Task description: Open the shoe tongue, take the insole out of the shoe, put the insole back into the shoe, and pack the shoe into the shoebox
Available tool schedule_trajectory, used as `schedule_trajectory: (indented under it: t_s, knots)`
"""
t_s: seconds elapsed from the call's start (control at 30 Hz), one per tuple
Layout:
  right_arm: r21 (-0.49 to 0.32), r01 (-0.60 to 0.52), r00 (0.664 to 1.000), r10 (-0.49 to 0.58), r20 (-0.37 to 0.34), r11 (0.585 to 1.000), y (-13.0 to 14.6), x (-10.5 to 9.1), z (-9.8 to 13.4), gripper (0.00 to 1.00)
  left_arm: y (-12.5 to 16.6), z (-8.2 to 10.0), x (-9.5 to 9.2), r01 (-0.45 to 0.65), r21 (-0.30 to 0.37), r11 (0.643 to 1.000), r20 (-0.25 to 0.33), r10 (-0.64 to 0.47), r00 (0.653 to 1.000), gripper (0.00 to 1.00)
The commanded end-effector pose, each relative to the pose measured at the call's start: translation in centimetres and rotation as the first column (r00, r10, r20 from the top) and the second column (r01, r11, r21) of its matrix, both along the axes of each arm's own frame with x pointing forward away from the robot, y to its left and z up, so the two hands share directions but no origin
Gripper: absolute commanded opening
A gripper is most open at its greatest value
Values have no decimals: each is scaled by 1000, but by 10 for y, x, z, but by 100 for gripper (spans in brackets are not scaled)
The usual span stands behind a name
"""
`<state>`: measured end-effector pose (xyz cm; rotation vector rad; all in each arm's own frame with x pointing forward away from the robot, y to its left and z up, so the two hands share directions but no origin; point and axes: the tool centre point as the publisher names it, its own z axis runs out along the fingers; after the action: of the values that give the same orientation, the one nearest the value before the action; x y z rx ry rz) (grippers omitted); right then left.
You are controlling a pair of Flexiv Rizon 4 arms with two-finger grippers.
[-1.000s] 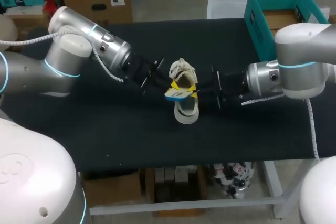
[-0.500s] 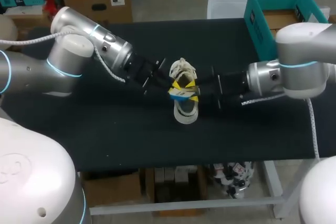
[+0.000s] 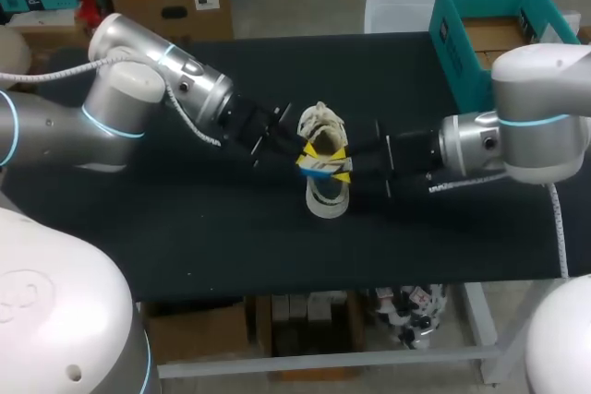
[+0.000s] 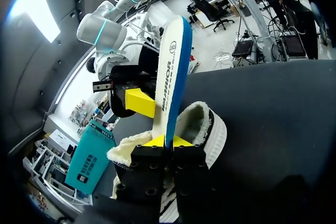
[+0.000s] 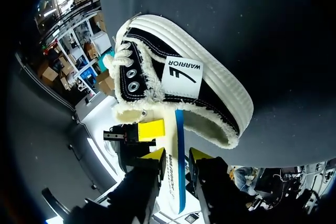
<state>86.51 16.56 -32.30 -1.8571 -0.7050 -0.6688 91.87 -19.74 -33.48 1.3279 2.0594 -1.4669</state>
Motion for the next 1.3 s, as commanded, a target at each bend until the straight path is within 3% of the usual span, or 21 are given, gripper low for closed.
schedule_trajectory:
  t_s: [0.03,0.07,0.13,0.33,0.37,0.43,0.47,0.5,0.57,0.63,0.67,0.7,0.93,1.3]
  knots:
    - [13,-15,1000,15,-4,1000,3,5,-5,25,0,-2,-2,-7,-5,1000,2,7,1000,0]
    - [14,-17,1000,17,-4,1000,3,5,-5,22,0,-2,-1,-8,-6,1000,2,8,1000,0]
    - [15,-19,1000,20,-6,1000,4,6,-5,0,1,-2,-1,-10,-9,1000,1,10,1000,0]
    - [19,-21,1000,21,-7,1000,5,6,-6,0,1,-1,-2,-8,-5,1000,-10,8,1000,0]
    - [19,-20,1000,20,-6,1000,5,6,-6,0,2,1,-4,-5,-6,1000,-12,5,1000,4]
    - [18,-17,1000,17,-4,1000,4,6,-6,0,2,5,-8,8,-16,1000,-14,-9,1000,33]
    - [19,-16,1000,16,-3,1000,4,6,-5,0,2,8,-10,14,-22,1000,-12,-14,1000,42]
    - [19,-15,1000,15,-3,1000,4,6,-6,0,1,10,-11,19,-29,999,-10,-19,1000,44]
    - [19,-14,1000,14,-4,1000,3,6,-6,0,1,14,-15,31,-39,999,-5,-31,999,40]
    - [19,-13,1000,13,-5,1000,3,6,-6,0,-1,16,-18,39,-42,998,0,-39,999,29]
    - [20,-13,1000,13,-5,1000,3,7,-6,0,-1,16,-18,40,-42,998,3,-40,999,6]
    - [20,-13,1000,13,-5,1000,3,7,-7,0,-1,17,-18,40,-43,998,4,-40,999,0]
    - [21,-19,1000,19,-2,1000,3,12,-9,0,-3,9,-10,34,-39,999,-14,-34,999,0]
    - [33,-44,999,44,-11,999,4,43,-27,0,-6,-8,12,-8,-22,1000,-33,7,999,0]
